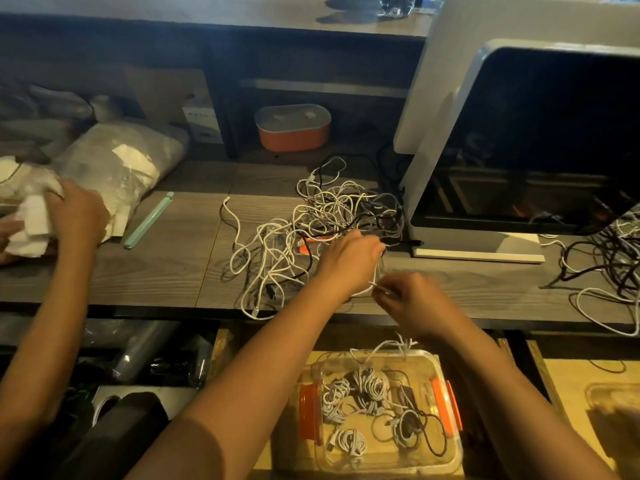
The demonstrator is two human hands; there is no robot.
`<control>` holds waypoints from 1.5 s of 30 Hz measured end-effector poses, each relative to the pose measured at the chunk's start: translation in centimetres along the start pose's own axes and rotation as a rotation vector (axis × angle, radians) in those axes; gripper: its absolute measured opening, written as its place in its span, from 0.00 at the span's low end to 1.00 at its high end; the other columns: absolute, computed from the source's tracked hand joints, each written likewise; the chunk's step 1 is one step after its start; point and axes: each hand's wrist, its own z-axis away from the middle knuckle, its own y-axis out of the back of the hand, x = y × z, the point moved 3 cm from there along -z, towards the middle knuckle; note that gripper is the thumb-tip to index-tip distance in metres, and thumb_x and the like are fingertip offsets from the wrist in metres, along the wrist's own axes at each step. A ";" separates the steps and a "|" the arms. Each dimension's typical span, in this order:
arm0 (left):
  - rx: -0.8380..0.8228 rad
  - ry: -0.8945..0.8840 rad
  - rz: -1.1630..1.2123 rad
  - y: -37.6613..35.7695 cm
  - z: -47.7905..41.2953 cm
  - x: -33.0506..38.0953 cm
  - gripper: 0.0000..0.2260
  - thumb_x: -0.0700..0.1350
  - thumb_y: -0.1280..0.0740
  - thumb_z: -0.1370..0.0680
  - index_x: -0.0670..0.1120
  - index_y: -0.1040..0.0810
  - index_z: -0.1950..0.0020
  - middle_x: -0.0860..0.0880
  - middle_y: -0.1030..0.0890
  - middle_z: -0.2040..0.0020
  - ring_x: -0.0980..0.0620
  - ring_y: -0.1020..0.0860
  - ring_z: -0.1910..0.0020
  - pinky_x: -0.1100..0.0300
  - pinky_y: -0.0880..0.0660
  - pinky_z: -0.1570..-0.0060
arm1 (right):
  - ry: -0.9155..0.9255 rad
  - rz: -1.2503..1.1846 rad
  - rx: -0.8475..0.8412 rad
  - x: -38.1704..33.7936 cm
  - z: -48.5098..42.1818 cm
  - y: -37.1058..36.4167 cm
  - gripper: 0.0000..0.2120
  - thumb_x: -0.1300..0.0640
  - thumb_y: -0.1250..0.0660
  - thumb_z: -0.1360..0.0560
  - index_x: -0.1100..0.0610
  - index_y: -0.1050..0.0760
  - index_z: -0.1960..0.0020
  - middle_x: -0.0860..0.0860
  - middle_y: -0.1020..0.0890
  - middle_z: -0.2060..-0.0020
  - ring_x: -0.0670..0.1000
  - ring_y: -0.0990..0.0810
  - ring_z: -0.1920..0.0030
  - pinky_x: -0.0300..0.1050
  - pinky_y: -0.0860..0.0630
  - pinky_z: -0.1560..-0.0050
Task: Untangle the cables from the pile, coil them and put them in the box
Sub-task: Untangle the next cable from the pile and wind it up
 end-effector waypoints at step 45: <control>0.346 -0.003 -0.018 1.2 0.7 1.2 0.14 0.51 0.44 0.18 0.47 0.22 0.44 0.46 0.23 0.50 0.47 0.25 0.52 0.59 0.37 0.60 | -0.052 0.173 0.130 -0.3 0.7 1.2 0.05 0.52 0.36 0.23 0.49 0.22 0.50 0.49 0.18 0.56 0.49 0.21 0.55 0.49 0.21 0.52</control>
